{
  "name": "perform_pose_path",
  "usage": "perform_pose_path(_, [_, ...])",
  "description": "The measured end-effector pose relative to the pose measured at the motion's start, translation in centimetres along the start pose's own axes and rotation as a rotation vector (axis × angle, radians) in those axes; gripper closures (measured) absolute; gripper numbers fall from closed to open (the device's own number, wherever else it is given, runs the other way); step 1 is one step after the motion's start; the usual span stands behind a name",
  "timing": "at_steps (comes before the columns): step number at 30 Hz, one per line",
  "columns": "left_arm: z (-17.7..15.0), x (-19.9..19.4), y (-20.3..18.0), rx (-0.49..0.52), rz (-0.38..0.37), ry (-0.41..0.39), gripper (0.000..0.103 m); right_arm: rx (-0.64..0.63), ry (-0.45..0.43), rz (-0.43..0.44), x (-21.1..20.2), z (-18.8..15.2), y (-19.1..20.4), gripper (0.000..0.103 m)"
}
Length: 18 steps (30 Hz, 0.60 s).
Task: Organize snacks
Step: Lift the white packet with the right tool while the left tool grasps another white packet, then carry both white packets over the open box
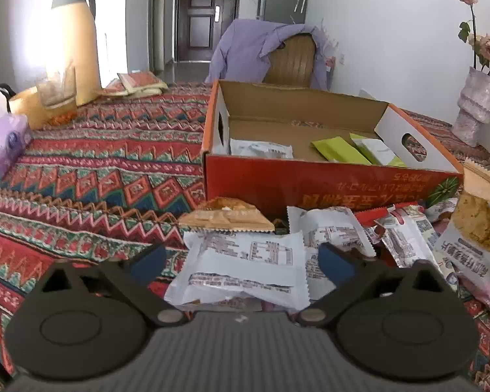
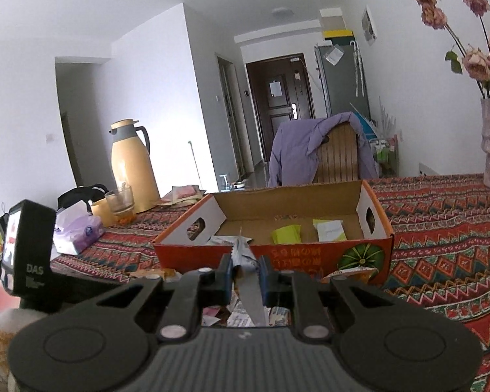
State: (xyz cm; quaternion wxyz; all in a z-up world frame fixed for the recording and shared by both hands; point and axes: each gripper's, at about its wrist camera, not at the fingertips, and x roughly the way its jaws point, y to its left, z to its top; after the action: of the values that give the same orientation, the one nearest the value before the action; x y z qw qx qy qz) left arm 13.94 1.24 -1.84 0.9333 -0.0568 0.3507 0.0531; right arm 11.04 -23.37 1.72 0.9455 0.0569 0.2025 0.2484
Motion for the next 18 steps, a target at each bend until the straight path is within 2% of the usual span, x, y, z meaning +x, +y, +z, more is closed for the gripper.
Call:
perform_pose_path(1, [0.0, 0.2, 0.2, -0.011, -0.010, 0.009, 0.020, 0.003, 0.003, 0.001, 0.2, 0.0, 0.0, 0.087])
perform_pose_path(4, [-0.2, 0.2, 0.7, -0.036, -0.025, 0.013, 0.025, 0.006, 0.008, 0.003, 0.5, -0.3, 0.2, 0.087])
perform_pose_path(10, [-0.6, -0.6, 1.2, -0.021, -0.040, -0.009, 0.032, 0.004, 0.010, 0.008, 0.3, -0.4, 0.6, 0.087])
perform_pose_path(18, [-0.9, -2.9, 2.0, -0.038, -0.063, -0.050, 0.034, -0.004, 0.004, 0.006, 0.0, -0.4, 0.9, 0.087])
